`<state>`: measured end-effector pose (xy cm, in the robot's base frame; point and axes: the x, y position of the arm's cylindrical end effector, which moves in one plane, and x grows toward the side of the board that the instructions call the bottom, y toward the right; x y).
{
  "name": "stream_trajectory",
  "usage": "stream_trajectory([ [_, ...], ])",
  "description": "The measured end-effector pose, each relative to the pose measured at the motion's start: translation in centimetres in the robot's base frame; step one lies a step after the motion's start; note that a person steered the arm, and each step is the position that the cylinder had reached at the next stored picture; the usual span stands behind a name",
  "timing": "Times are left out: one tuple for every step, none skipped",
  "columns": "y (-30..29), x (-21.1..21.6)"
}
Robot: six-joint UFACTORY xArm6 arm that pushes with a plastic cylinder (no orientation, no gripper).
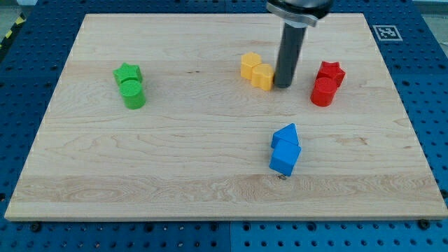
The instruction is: Push the yellow hexagon to the top left
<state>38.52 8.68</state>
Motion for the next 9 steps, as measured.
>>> stream_trajectory([
  [-3.2, -1.0],
  [-5.0, -1.4],
  [-3.2, -1.9],
  [-1.7, -1.9],
  [-2.8, -3.5],
  [-2.9, -3.6],
  [-2.9, -3.7],
  [-3.3, -4.9],
  [-5.4, -5.1],
])
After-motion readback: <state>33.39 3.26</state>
